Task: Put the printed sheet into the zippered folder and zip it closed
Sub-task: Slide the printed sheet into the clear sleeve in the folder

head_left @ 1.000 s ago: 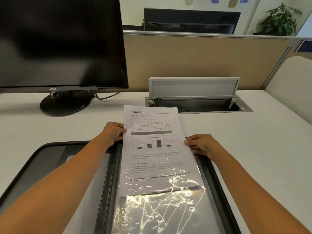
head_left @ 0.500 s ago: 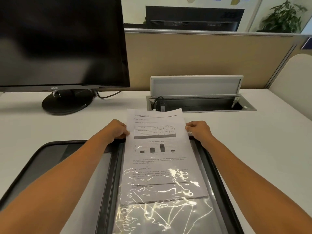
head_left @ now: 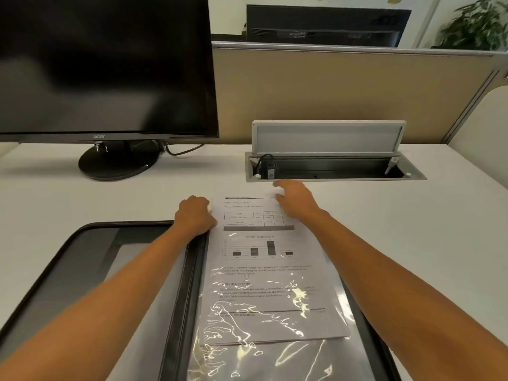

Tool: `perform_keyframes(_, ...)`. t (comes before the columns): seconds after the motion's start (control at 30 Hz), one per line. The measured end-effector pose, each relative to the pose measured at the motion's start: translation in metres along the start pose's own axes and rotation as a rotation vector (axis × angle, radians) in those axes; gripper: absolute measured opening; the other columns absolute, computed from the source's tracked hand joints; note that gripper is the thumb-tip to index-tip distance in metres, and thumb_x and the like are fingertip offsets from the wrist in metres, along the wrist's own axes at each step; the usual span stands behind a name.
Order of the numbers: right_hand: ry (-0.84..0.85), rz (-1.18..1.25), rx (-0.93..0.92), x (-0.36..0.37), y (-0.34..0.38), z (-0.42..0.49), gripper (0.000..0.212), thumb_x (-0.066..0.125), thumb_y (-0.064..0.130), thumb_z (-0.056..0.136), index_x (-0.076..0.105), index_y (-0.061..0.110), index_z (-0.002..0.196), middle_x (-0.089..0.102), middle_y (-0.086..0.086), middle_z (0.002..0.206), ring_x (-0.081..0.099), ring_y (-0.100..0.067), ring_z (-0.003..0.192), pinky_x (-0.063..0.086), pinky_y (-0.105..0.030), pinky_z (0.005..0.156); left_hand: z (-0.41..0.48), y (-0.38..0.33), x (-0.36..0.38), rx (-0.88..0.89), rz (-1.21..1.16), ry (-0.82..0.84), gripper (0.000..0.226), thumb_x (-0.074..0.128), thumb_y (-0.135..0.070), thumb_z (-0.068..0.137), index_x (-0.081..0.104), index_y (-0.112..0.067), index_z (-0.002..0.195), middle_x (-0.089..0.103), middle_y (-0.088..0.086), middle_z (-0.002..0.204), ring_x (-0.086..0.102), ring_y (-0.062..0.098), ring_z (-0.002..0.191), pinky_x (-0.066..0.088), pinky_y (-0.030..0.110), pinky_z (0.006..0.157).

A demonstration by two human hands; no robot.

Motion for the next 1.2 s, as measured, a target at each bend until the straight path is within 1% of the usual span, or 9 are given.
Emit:
perform_keyframes(0.03, 0.059, -0.045, -0.037, 0.006, 0.008, 0.003, 0.038, 0.043, 0.02, 0.096, 0.043, 0.015, 0.133, 0.044, -0.01, 0.142, 0.04, -0.028, 0.13, 0.029, -0.038, 0.11, -0.004, -0.002, 0.001, 0.039, 0.071, -0.081, 0.041, 0.065, -0.013, 0.081, 0.052, -0.003, 0.119, 0.05, 0.015, 0.127, 0.041, 0.032, 0.121, 0.04, 0.037, 0.094)
perform_keyframes(0.1, 0.179, -0.117, -0.088, 0.02, 0.018, 0.008, 0.04, 0.037, 0.021, 0.098, 0.037, 0.015, 0.137, 0.039, -0.011, 0.145, 0.036, -0.029, 0.133, 0.024, -0.042, 0.113, -0.016, -0.012, 0.004, 0.173, 0.091, -0.205, 0.056, 0.061, -0.013, 0.084, 0.038, -0.006, 0.136, 0.038, 0.012, 0.143, 0.035, 0.029, 0.13, 0.031, 0.039, 0.105)
perform_keyframes(0.23, 0.293, -0.193, -0.106, 0.035, 0.026, 0.013, 0.044, 0.033, 0.025, 0.099, 0.029, 0.016, 0.141, 0.032, -0.011, 0.149, 0.029, -0.03, 0.137, 0.015, -0.048, 0.116, -0.034, -0.036, 0.022, 0.403, 0.129, -0.07, 0.046, 0.052, -0.016, 0.09, 0.044, -0.014, 0.134, 0.047, 0.004, 0.141, 0.042, 0.021, 0.129, 0.025, 0.032, 0.109)
perform_keyframes(0.33, 0.309, -0.245, -0.105, 0.038, 0.03, 0.016, 0.044, 0.032, 0.027, 0.099, 0.027, 0.016, 0.142, 0.028, -0.009, 0.152, 0.024, -0.029, 0.14, 0.009, -0.048, 0.116, -0.045, -0.043, 0.038, 0.462, 0.257, -0.006, 0.049, 0.044, -0.028, 0.094, 0.033, -0.015, 0.14, 0.032, 0.005, 0.15, 0.027, 0.017, 0.138, 0.011, 0.034, 0.116)
perform_keyframes(0.47, 0.308, -0.252, -0.136, 0.037, 0.035, 0.015, 0.038, 0.035, 0.021, 0.098, 0.041, 0.011, 0.134, 0.043, -0.013, 0.142, 0.04, -0.03, 0.129, 0.027, -0.042, 0.111, -0.067, -0.044, 0.067, 0.439, 0.27, 0.11, 0.071, 0.032, -0.053, 0.092, 0.009, -0.013, 0.146, 0.005, 0.007, 0.157, 0.002, 0.02, 0.144, -0.001, 0.039, 0.116)
perform_keyframes(0.6, 0.298, -0.204, -0.149, 0.035, 0.033, 0.008, 0.034, 0.041, 0.014, 0.096, 0.05, 0.008, 0.128, 0.05, -0.012, 0.136, 0.047, -0.028, 0.123, 0.035, -0.034, 0.105, -0.075, -0.044, 0.085, 0.377, 0.319, 0.074, 0.077, 0.021, -0.058, 0.091, -0.005, -0.011, 0.146, -0.01, 0.007, 0.156, -0.012, 0.02, 0.143, -0.009, 0.041, 0.115)
perform_keyframes(0.87, 0.296, -0.116, -0.148, 0.029, 0.029, -0.009, 0.031, 0.043, 0.019, 0.094, 0.06, 0.005, 0.116, 0.059, -0.013, 0.124, 0.055, -0.028, 0.108, 0.042, -0.031, 0.093, -0.072, -0.047, 0.093, 0.385, 0.324, -0.021, 0.082, 0.01, -0.065, 0.086, -0.006, -0.012, 0.146, -0.011, 0.007, 0.156, -0.016, 0.021, 0.142, -0.016, 0.039, 0.11)
perform_keyframes(1.0, 0.284, -0.134, -0.159, 0.031, 0.029, -0.022, 0.03, 0.044, 0.021, 0.094, 0.063, 0.006, 0.113, 0.06, -0.013, 0.122, 0.056, -0.028, 0.105, 0.041, -0.029, 0.084, -0.072, -0.048, 0.093, 0.393, 0.313, -0.05, 0.08, 0.017, -0.063, 0.089, -0.008, -0.012, 0.146, -0.012, 0.006, 0.156, -0.017, 0.02, 0.142, -0.018, 0.038, 0.109)
perform_keyframes(1.2, 0.265, -0.158, -0.185, 0.027, 0.036, -0.037, 0.03, 0.044, 0.019, 0.093, 0.062, 0.008, 0.115, 0.061, -0.013, 0.119, 0.052, -0.028, 0.109, 0.042, -0.036, 0.09, -0.074, -0.048, 0.091, 0.392, 0.309, -0.069, 0.08, 0.016, -0.063, 0.089, -0.008, -0.013, 0.146, -0.013, 0.006, 0.156, -0.019, 0.02, 0.141, -0.019, 0.04, 0.108)
Point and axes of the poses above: each hand's wrist, its own z-axis towards the middle knuckle, its own x-axis out of the palm, y = z × x, the point moved 5 cm from there along z, towards the middle knuckle
